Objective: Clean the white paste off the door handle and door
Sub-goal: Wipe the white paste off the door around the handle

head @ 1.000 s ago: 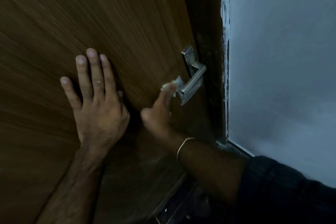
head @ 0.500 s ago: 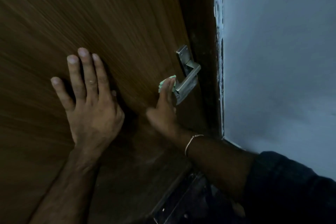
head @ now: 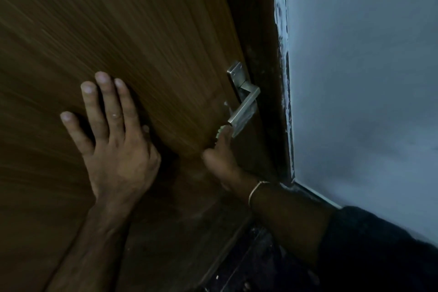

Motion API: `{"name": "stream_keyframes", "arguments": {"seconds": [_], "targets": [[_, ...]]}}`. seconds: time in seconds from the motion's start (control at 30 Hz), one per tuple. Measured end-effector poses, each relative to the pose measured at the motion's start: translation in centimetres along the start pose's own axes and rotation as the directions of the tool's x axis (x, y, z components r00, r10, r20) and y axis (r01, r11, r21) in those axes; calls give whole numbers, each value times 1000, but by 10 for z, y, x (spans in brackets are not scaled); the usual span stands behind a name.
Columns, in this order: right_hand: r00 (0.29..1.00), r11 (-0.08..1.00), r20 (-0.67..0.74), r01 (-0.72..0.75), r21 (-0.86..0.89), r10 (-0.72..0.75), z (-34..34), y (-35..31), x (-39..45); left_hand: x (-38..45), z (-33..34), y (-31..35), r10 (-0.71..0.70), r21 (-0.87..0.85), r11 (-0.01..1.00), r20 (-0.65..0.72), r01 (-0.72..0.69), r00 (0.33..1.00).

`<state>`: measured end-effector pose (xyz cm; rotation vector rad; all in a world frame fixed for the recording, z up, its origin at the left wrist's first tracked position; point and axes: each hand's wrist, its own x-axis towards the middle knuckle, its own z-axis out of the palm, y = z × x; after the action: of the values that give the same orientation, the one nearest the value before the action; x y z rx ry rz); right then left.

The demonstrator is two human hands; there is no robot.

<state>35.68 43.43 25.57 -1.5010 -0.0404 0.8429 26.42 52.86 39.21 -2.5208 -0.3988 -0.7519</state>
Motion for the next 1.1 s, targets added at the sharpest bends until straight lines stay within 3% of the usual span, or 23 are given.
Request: {"name": "stream_keyframes", "arguments": {"seconds": [0.13, 0.33, 0.43, 0.67, 0.77, 0.87, 1.0, 1.1], "targets": [[997, 988, -11, -69, 135, 72, -10, -2, 12, -2, 1, 0, 16, -13, 1000, -1, -16, 1000], [991, 973, 0, -130, 192, 133, -25, -12, 15, -2, -1, 1, 5, -39, 999, 36, -3, 999], [997, 978, -47, -58, 198, 68, -32, -14, 12, -2, -1, -1, 7, -26, 1000, 34, -6, 999], [999, 966, 19, -47, 254, 43, -29, -18, 8, 0, 2, -2, 3, -55, 999, 46, 0, 999], [997, 984, -5, 79, 160, -79, -20, -12, 4, 0, 1, -1, 20, -149, 989, 48, -12, 999], [960, 960, -25, 280, 21, -280, -10, -4, -4, 0, 2, -3, 17, -103, 995, 68, -10, 998], [846, 820, -72, 487, -300, -529, -16, 10, -3, -1, 4, -4, 3, -113, 994, 64, 4, 998], [773, 713, -67, 544, -443, -631, -26, 14, 5, 0, 10, -7, 8, -134, 991, 74, 2, 997]]}}
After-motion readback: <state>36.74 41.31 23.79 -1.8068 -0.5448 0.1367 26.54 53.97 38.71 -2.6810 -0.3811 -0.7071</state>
